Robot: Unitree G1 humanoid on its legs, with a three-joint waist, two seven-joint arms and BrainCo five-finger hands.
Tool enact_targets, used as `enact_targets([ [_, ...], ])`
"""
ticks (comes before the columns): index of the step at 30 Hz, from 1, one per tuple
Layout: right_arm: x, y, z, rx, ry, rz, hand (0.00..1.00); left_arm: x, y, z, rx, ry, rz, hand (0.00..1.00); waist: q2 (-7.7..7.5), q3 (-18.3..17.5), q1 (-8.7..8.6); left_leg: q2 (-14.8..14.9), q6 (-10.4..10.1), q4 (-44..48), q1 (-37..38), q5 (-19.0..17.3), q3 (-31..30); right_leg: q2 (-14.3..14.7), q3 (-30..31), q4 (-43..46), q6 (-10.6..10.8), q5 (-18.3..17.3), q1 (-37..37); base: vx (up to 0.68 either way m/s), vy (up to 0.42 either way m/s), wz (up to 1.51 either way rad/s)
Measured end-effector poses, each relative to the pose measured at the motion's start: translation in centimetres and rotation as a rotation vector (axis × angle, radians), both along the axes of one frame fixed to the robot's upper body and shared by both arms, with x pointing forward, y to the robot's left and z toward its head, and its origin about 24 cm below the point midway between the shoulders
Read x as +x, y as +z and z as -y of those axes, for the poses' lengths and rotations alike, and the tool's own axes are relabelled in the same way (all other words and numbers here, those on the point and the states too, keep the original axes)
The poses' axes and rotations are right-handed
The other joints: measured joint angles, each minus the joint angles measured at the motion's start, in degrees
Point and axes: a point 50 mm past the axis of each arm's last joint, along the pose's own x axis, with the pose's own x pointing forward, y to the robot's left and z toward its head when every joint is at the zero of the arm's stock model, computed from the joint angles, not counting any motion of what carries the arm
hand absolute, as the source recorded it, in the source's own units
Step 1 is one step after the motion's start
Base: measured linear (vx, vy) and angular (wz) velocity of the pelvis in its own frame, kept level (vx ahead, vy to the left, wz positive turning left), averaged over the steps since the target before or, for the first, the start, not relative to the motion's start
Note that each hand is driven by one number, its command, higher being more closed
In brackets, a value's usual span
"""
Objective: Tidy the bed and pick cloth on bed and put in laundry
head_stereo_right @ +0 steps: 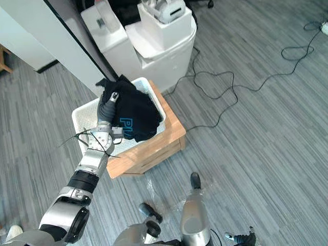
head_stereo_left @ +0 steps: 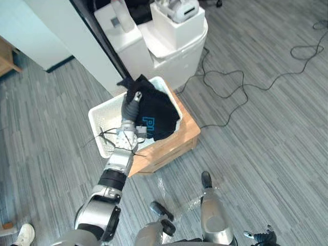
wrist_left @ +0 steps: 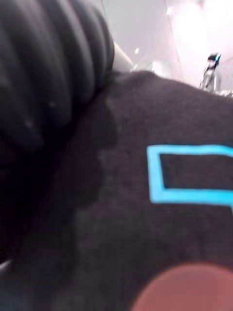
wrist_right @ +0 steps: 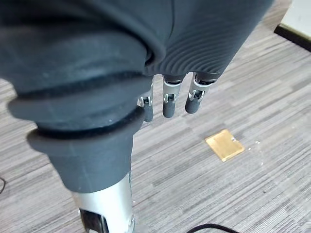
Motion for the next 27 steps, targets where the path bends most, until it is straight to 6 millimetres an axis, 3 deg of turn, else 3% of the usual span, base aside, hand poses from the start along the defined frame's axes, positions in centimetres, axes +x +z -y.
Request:
enact_targets([
  [5,1.4,0.2,-1.1,0.004,0.063,0.054,0.0,-0.1,0.4,-5.7,0.037,0.205,-0.036,1.0,-0.55,0.72,2.74,0.11,0.48,0.41,-1.44,0.36,1.04,-0.19,0.05,1.91,0.01,-1.36,-2.45,0.09,0.003,-0.02],
  [8,1.9,0.3,-1.6,0.008,0.089,0.074,0.0,-0.2,1.3,-8.4,0.034,0.31,-0.038,1.0,-1.36,1.7,3.15,0.64,0.48,2.08,-2.59,0.35,1.97,-0.65,-0.57,2.63,-0.05,-1.85,-3.14,0.1,0.001,0.14],
  [9,2.1,0.3,-1.7,0.006,0.091,0.082,0.0,-0.4,1.6,-9.3,0.031,0.355,-0.042,0.0,-1.57,2.06,3.19,1.11,0.51,2.62,-3.06,0.3,2.38,-0.65,-1.09,2.66,-0.07,-1.86,-3.14,0.05,0.001,0.19],
  [13,2.8,0.2,-3.0,0.017,0.143,0.098,0.0,-0.5,2.3,-10.1,0.061,0.41,-0.033,0.0,-2.18,2.48,4.81,1.8,0.55,3.47,-4.51,0.12,2.9,-0.64,-1.44,4.43,-0.42,-3.21,-4.81,0.05,-0.014,0.06],
  [27,3.9,0.1,-4.6,0.078,0.149,0.142,0.0,0.4,0.9,-8.2,0.058,0.377,-0.119,0.0,-2.39,2.6,5.59,3.46,0.7,5.88,-4.28,-0.36,6.84,-0.27,-1.06,5.58,-0.8,-3.87,-5.01,0.01,-0.012,-0.02],
])
